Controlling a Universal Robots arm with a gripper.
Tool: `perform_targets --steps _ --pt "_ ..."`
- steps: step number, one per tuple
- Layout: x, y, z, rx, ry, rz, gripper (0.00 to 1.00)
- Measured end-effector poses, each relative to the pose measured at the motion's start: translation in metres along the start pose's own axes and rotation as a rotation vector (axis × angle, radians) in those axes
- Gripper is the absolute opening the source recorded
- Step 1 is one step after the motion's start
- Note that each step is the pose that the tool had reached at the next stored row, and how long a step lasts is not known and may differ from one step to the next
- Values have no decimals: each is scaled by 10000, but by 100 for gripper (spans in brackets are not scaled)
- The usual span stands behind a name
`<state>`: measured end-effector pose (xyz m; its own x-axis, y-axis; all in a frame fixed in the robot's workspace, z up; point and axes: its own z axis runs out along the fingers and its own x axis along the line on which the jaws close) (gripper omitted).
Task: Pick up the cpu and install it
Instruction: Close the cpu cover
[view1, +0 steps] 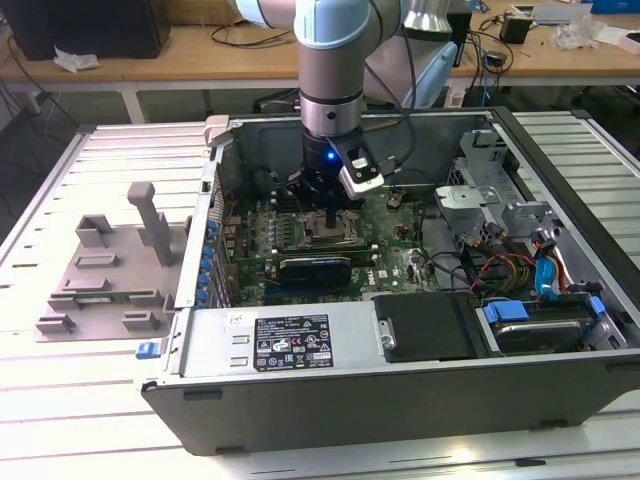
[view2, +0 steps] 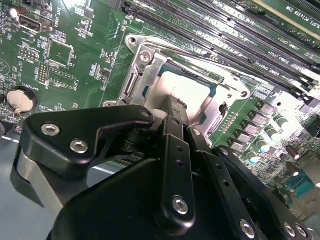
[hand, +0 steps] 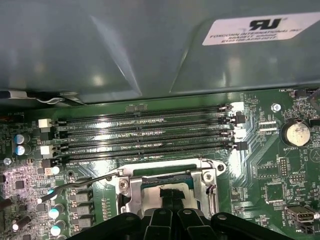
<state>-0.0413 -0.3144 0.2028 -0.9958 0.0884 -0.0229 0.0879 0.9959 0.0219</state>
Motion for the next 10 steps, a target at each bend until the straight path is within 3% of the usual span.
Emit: perform_targets --steps 3,6,10 --pt "-26 3 -6 -5 -6 -1 11" --pt "-28 6 -123 -6 -4 -3 11" --pt "57 -2 -127 -1 0 -92 11"
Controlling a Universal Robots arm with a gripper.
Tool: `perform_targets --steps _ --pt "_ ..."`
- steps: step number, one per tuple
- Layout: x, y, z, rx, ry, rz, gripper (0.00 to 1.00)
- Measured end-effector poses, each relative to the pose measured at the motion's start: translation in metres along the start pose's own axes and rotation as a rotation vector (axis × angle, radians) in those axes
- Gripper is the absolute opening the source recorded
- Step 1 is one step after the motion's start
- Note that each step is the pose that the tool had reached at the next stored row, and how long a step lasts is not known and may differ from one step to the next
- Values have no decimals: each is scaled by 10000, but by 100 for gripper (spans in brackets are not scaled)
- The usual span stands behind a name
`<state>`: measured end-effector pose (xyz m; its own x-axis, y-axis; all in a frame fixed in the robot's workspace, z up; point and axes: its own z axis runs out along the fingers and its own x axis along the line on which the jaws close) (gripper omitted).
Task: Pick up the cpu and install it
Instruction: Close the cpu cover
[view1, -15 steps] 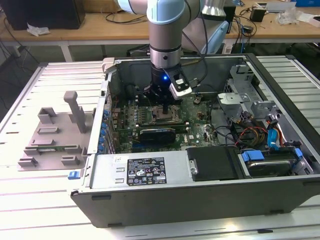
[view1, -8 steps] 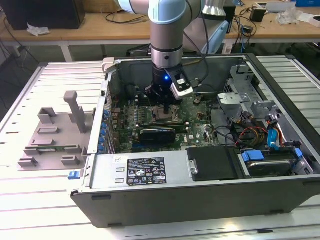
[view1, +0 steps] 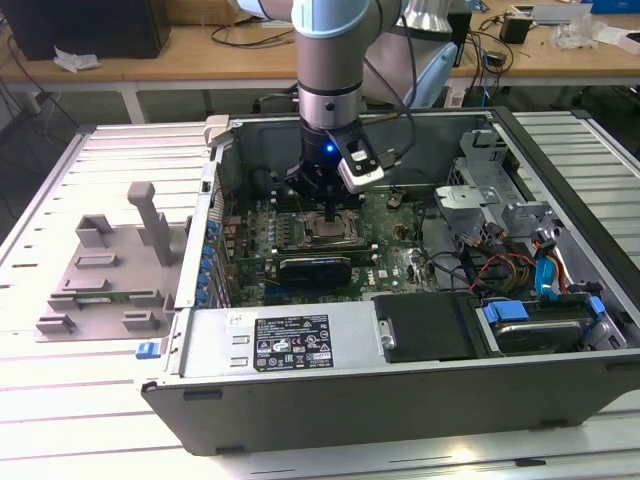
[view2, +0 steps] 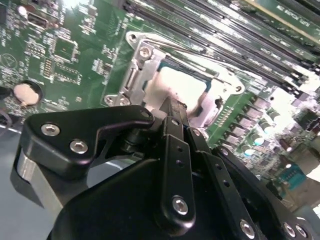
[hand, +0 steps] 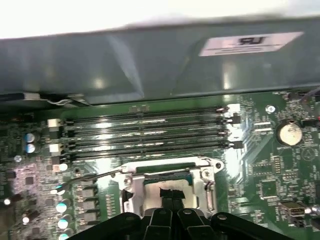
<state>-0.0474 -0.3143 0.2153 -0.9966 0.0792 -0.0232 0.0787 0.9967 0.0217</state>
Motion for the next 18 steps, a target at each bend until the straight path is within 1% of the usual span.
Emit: perform_targets --steps 3,5,7,9,12,15,18 --pt "40 -3 -1 11 3 -153 11" --pt "94 -12 -3 8 8 -374 11" --pt "126 -56 0 4 11 -526 11" --pt "139 -72 4 3 12 -568 11" --pt "201 -81 76 -6 13 -642 11" --pt "229 -83 81 -7 13 -661 11" --pt "275 -86 82 -8 13 -672 11"
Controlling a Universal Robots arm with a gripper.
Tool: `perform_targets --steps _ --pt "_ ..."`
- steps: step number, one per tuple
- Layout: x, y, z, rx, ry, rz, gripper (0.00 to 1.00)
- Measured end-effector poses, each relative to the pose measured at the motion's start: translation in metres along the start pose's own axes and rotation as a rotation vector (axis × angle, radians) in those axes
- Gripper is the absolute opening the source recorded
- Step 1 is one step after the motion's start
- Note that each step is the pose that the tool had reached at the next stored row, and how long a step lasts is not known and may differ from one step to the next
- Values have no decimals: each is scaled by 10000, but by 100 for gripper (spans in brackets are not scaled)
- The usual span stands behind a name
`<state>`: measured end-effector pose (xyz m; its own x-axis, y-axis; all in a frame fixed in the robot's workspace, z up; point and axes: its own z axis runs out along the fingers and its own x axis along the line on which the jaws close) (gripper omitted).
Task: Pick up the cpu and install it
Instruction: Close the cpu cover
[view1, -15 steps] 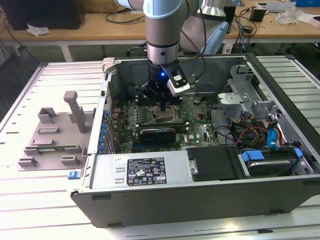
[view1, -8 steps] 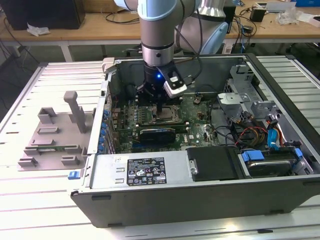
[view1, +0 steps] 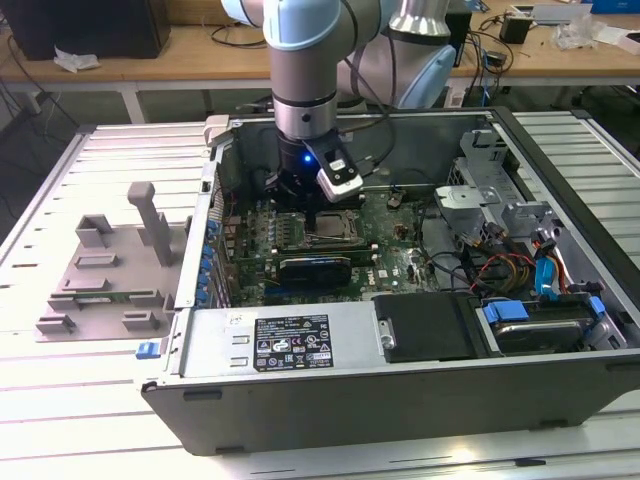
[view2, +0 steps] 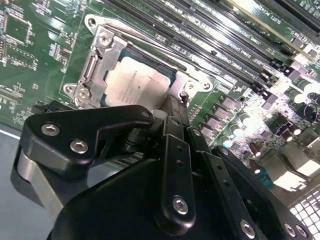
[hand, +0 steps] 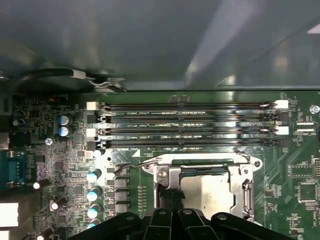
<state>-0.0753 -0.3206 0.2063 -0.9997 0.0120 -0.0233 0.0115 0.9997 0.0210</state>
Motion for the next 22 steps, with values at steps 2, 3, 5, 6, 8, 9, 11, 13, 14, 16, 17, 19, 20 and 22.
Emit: perform_targets --steps 2,3,5,6,8,9,11,13,14,16,17,19,20,22 --pt "8 0 0 1 1 -3 11" --pt "8 0 -1 1 1 -3 11" --pt "9 -1 -18 2 2 -2 11" --pt "8 0 -34 2 2 -2 11" --pt "7 1 -83 4 1 -2 11" --pt "6 2 -109 4 1 -3 11" --pt "5 3 -166 12 1 -3 11" --pt "4 4 -226 22 2 -3 11" --pt "4 4 -231 23 1 -3 11" --pt "3 5 -231 22 -1 -3 11" --pt "3 5 -232 24 0 -3 11" --pt "-35 5 -232 25 2 -2 11" --pt "-81 4 -230 24 1 -2 11" --pt "-173 3 -228 24 1 -4 11"
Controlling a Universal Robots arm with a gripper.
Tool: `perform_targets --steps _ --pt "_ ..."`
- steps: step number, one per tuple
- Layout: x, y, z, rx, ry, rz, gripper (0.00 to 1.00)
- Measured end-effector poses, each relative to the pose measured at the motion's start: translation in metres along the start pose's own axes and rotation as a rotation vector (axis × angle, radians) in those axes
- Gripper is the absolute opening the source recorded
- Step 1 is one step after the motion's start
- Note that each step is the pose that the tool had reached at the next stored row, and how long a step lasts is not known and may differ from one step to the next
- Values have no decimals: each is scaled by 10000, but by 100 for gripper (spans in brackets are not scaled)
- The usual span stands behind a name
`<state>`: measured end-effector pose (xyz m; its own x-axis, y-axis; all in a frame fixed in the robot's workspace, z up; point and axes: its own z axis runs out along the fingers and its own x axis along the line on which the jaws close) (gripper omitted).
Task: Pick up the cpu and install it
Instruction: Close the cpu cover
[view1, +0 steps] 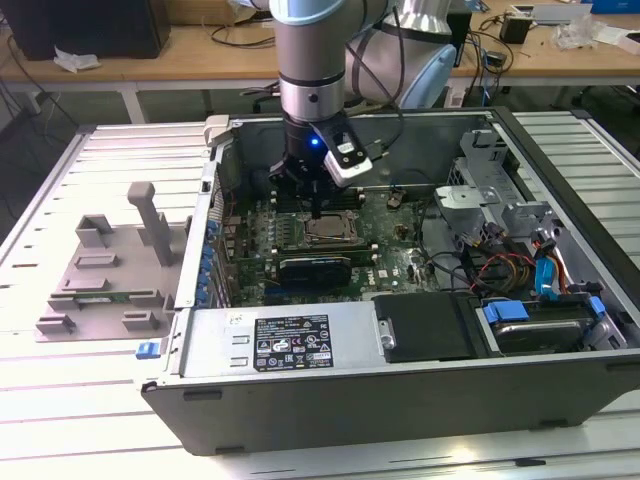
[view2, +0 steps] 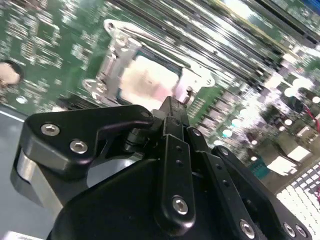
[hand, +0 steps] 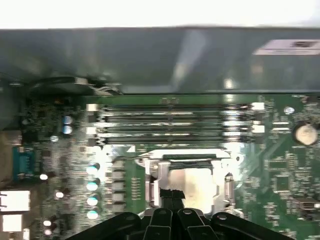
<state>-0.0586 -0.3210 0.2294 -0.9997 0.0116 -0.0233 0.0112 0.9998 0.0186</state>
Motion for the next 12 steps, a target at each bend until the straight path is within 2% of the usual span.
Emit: perform_targets --steps 2,5,7,9,12 --pt "-89 -2 2 0 0 0 11" --pt "-151 -3 2 0 1 -10 11" --pt "-156 -1 -57 1 0 -14 11" --pt "-160 1 -165 0 0 -15 11" --pt "-161 2 -190 -2 0 -16 11"
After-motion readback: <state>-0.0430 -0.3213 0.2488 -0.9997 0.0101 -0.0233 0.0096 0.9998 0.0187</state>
